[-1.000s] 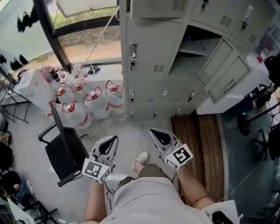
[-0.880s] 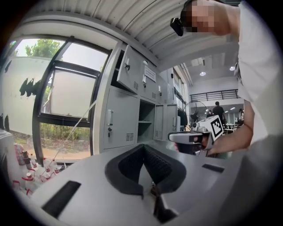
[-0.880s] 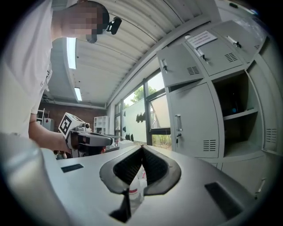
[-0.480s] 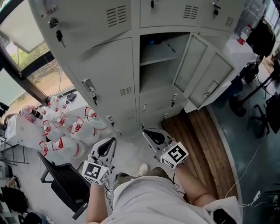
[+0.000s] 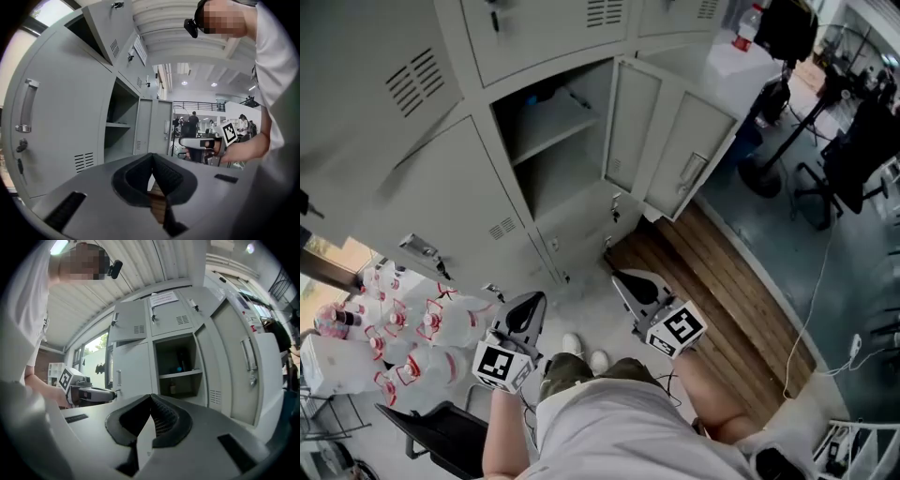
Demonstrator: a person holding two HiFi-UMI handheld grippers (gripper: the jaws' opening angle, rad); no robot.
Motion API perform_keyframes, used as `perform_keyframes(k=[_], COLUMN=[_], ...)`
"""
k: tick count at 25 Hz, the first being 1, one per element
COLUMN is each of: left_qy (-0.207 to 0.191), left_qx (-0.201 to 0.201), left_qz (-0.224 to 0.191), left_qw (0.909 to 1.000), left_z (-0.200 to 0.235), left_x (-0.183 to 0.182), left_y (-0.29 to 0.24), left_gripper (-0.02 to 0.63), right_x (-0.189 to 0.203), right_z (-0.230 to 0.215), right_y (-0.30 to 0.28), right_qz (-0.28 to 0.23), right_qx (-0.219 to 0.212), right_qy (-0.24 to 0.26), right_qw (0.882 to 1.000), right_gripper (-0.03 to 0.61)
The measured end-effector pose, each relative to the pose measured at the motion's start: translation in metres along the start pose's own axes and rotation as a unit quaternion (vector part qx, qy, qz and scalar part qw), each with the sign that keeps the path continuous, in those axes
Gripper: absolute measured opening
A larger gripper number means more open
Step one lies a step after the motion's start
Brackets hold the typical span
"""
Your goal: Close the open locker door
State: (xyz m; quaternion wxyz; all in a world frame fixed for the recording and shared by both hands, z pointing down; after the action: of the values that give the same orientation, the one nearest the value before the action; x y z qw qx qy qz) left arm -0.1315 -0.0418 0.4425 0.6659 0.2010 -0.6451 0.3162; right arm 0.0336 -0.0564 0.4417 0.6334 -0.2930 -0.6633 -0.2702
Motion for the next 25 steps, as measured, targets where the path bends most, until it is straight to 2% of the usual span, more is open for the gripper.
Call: perform_keyframes(k=[7,14,20,25], left_qy=[-0.006,-0.01,-0.009,-0.015], left_qx=[0.097,0.173,0.211,0.214], left_qz=[0.005,0.003,0.01,0.02], left_qw=[0.9952,0.9849,0.9773,0.9765], left_z=[0.006,0.013,0.009,0.002], left_x=[-0.005,-0.009,-0.008,-0.007], left_y=[-0.054,-0.099,-0.121,-0.136], left_gripper=[0.0,0.002,0.0,0.001], right_x=[0.002,0.015,0.017,0.011], right_z=[-0.034,-0.069,-0.111,-0.149], right_y=[0.021,0.05,0.082,0.099], right_qz=[0.01,0.016,0.018,0.016], right_qx=[0.104,0.208,0.289,0.308], right_qy=[0.001,-0.015,-0.017,-0.013], right_qw=[0.995,0.978,0.957,0.951], right_gripper=[0.009,0.009,0.012,0.02])
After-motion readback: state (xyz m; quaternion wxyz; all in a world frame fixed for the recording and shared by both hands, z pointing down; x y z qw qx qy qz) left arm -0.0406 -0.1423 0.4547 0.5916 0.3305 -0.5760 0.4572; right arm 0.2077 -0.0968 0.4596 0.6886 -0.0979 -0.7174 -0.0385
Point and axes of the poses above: the fingertips, and each gripper's own axes: y backward along the fingers, z to its left, x out of its underside, the point moved 2 cm from there along y, backward along the fingers, and after that the axes turned 2 degrees about y, right-handed, at the moved point
